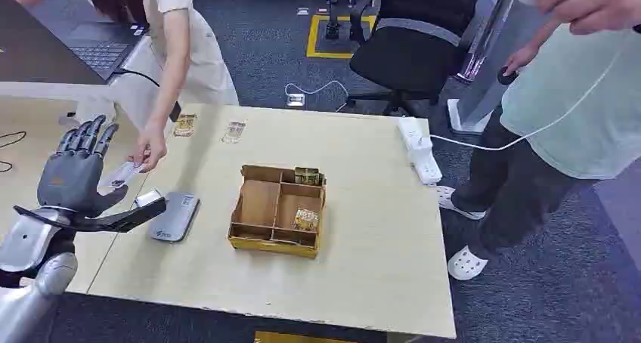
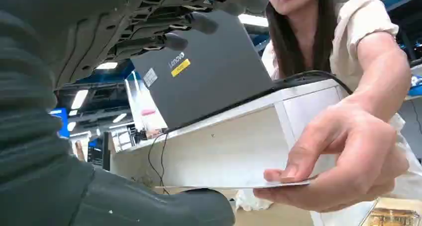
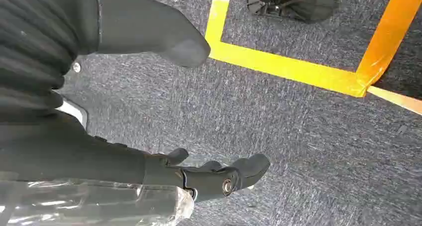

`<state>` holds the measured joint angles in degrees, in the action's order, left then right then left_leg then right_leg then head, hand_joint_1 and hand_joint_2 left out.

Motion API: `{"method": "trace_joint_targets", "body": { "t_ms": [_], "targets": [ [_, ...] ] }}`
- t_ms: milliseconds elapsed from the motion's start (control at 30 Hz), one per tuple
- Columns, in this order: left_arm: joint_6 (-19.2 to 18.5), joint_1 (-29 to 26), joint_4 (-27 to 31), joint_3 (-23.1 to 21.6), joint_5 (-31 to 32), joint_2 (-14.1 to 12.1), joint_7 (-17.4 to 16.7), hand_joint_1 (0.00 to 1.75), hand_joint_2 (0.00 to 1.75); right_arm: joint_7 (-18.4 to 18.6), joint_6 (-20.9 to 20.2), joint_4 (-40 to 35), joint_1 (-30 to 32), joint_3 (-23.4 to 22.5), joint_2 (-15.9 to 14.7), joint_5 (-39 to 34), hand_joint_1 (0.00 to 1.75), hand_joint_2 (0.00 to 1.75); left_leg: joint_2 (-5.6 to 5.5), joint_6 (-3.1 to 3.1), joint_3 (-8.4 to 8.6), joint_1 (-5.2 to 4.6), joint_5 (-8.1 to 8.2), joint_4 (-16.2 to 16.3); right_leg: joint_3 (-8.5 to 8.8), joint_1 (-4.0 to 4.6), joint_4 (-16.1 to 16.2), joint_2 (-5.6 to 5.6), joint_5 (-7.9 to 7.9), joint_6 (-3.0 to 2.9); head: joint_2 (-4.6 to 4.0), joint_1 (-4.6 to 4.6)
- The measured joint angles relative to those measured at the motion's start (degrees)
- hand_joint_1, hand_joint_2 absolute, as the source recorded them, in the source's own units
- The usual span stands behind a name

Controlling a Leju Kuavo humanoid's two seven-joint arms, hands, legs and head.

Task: Pass the card to the sensor for recognition and then transmit it.

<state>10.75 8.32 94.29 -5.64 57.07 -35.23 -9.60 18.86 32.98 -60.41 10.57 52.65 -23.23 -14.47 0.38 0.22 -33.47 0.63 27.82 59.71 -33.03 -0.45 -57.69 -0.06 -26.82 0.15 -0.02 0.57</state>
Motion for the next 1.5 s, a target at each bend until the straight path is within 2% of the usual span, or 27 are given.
{"method": "trace_joint_targets", "body": {
  "t_ms": [400,433,467,533,600,1500],
  "targets": [
    [0.2,0.74,-0.02,-0.02,-1.66,1.47,0.13,0.0,1.75,0.48,-0.92,0.0,0.36,-1.57,0.33,1.33,0.0,1.75,0.0,0.0,-0.03,0.0,0.0,0.0,-0.02,0.0,0.0,0.0,0.0,0.0,0.0,0.0],
    [0.2,0.73,-0.02,-0.02,-1.68,1.68,0.13,0.21,1.75,0.52,-0.96,0.0,0.41,-1.66,0.39,1.42,0.0,1.75,0.0,0.0,-0.03,0.0,0.0,0.0,-0.02,0.0,0.0,0.0,0.0,0.0,0.0,0.0],
    [0.22,0.73,-0.02,-0.02,-1.68,1.86,0.13,1.47,1.75,0.52,-0.98,0.0,0.46,-1.79,0.42,1.55,0.0,1.75,0.0,0.0,-0.04,0.0,0.0,0.0,-0.02,0.0,0.0,0.0,0.0,0.0,0.0,0.0],
    [0.24,0.72,-0.02,-0.02,-1.73,2.01,0.13,1.68,1.75,0.52,-1.01,0.0,0.51,-1.9,0.46,1.77,0.0,1.75,0.0,0.0,-0.04,0.0,0.0,0.0,-0.03,0.0,0.0,0.0,0.0,0.0,0.0,0.0],
    [0.24,0.72,-0.04,-0.02,-2.03,1.99,0.5,1.75,1.75,0.52,-1.16,0.0,0.56,-2.19,0.52,1.99,0.0,1.75,0.0,0.0,-0.04,0.0,0.0,0.0,-0.04,0.0,0.0,0.0,0.0,0.0,0.0,0.0],
    [0.2,0.84,-1.05,-0.02,-2.78,1.99,1.09,1.75,1.75,0.59,-2.21,0.63,1.0,-4.55,1.4,3.1,0.0,1.75,0.02,0.0,-0.1,0.0,0.0,0.0,-0.1,0.0,0.0,0.01,0.0,0.0,0.0,0.0]
  ]
}}
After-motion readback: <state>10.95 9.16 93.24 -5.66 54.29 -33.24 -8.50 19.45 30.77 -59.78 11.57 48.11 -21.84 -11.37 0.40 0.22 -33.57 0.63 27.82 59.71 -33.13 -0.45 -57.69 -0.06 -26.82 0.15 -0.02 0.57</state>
